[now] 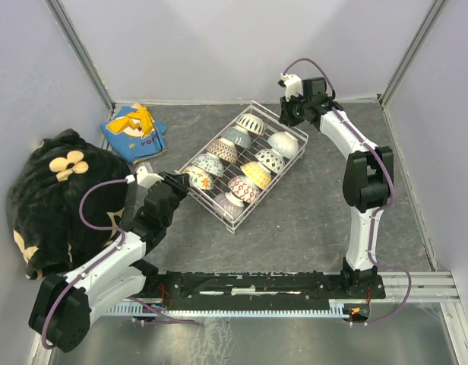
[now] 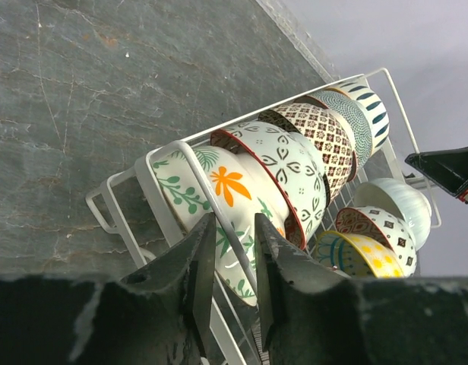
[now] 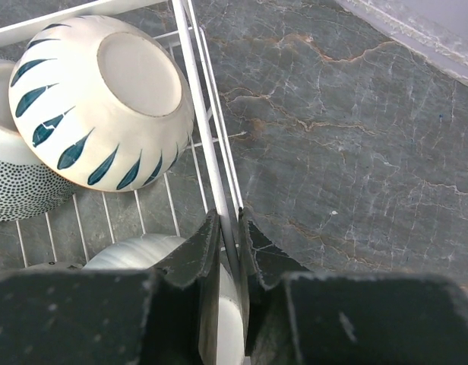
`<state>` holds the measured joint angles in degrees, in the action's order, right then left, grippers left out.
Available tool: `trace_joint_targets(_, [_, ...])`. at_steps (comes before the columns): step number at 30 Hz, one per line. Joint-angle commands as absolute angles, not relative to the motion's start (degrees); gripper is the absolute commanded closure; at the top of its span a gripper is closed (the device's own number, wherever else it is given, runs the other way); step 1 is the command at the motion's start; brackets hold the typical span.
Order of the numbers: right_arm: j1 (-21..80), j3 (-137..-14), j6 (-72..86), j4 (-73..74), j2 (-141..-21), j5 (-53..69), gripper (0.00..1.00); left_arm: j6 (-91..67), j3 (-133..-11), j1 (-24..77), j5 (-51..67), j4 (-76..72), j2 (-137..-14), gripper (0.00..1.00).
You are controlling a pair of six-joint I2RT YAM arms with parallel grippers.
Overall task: Unload the bowls from the dish rack
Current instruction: Adjust the dish rack at the center of the board.
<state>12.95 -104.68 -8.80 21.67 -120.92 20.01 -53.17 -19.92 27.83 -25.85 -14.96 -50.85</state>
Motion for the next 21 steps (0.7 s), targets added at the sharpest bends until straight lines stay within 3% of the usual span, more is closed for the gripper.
trace_joint_targets(1, [13.9, -105.9, -5.0, 17.1, -120.2, 20.3, 0.81, -52.0, -21.5, 28.7, -24.2, -9.8, -51.0, 0.63])
trace_joint_targets(9, [13.9, -105.5, -4.7, 16.5, -119.7, 20.1, 0.81, -52.1, -22.1, 28.7, -26.2, -6.9, -49.7, 0.55])
trace_joint_targets(21, [13.9, -105.3, -3.9, 15.9, -119.7, 20.2, 0.81, -51.8, -22.0, 28.7, -30.4, -1.7, -43.1, 0.54])
